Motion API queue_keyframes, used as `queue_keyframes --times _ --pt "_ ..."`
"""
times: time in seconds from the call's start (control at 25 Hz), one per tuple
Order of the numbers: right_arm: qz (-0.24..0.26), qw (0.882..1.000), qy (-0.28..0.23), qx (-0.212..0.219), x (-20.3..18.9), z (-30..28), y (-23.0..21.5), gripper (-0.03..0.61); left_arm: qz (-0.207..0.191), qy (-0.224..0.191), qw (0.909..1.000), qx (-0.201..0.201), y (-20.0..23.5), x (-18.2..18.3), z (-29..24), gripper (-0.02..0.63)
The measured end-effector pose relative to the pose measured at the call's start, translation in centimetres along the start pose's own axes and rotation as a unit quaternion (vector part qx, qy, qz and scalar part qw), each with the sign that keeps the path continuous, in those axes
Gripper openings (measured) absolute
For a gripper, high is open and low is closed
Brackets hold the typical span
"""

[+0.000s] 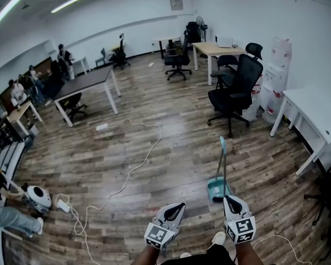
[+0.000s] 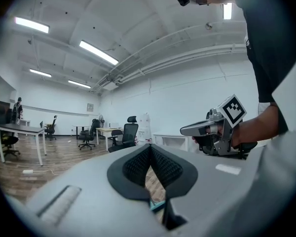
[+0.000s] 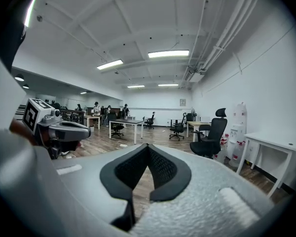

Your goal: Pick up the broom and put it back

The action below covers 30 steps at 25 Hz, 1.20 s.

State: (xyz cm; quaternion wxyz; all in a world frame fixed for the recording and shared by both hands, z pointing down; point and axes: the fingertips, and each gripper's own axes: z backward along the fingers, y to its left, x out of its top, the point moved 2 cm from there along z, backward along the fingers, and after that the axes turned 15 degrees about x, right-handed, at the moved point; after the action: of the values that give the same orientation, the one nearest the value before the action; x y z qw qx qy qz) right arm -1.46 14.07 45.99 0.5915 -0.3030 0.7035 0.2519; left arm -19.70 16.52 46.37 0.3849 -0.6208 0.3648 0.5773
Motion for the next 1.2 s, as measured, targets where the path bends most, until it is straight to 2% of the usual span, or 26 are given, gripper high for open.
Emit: queue_keyframes --times 0.4,0.68,0.88,1.2 --pt "-0.010 1.000 -0.002 0.016 0.2 -2.9 -4.4 0.003 0.003 0.009 0.9999 0.011 0.5 -0.2 -4.9 0.020" --pt "-0.024 0.999 0.002 0.025 -0.2 -4.2 -10.4 0.003 -0.002 0.016 0.9998 0.013 -0.4 0.1 -11.1 0.020" --pt "-0.012 1.000 -0.003 0.025 0.4 -4.7 -14.4 0.003 0.002 0.022 0.9997 0.012 -1.4 0.2 -15.2 0.020" --pt "-0.013 0.999 0.009 0.048 -0.3 -5.5 -20.7 0.003 0.013 0.028 0.9991 0.028 -2.9 0.2 -21.3 0.020"
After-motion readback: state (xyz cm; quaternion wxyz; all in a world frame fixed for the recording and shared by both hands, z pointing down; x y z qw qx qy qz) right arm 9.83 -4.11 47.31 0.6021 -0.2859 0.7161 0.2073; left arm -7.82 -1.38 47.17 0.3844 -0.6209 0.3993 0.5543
